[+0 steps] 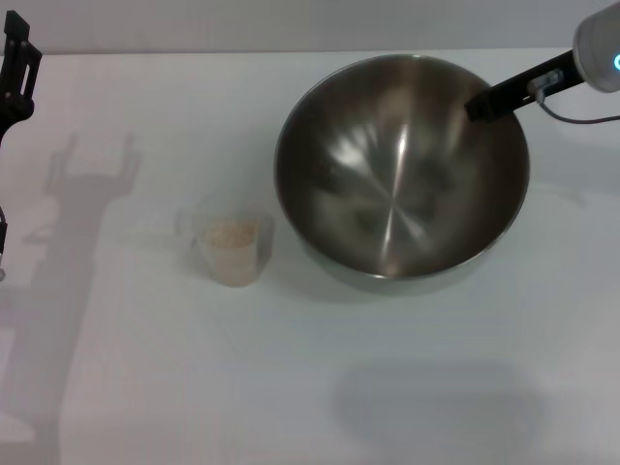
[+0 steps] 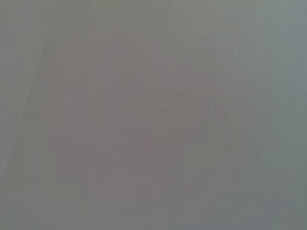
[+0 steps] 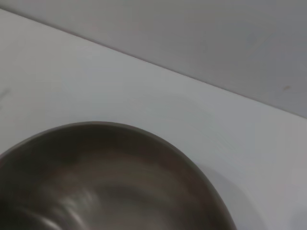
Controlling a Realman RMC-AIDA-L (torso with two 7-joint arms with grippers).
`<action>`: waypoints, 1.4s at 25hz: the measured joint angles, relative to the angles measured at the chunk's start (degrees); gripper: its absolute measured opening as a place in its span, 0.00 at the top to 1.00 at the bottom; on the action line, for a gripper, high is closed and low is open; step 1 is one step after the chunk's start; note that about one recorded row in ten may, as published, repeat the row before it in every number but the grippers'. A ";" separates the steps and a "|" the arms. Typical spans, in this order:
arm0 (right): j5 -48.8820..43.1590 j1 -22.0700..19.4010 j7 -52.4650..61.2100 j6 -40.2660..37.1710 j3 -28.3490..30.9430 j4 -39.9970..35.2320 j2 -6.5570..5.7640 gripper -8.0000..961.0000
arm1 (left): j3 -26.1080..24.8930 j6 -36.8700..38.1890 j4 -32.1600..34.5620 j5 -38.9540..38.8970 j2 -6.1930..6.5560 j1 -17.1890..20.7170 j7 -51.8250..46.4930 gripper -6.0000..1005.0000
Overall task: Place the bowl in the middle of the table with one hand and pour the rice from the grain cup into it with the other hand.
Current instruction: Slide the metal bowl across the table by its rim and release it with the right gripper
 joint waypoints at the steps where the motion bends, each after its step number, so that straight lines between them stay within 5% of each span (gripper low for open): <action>1: 0.00 0.00 0.00 0.00 0.00 0.00 0.00 0.99 | 0.00 0.00 0.00 0.00 0.00 0.00 0.00 0.25; 21: -0.29 1.57 0.34 -1.26 -4.15 6.27 -0.08 0.97 | 0.00 0.48 0.00 0.08 0.00 0.07 0.00 0.25; 35: -1.36 1.59 0.24 -1.65 -4.87 6.17 -0.09 0.83 | 0.17 0.48 -0.32 0.15 0.00 0.32 0.00 0.25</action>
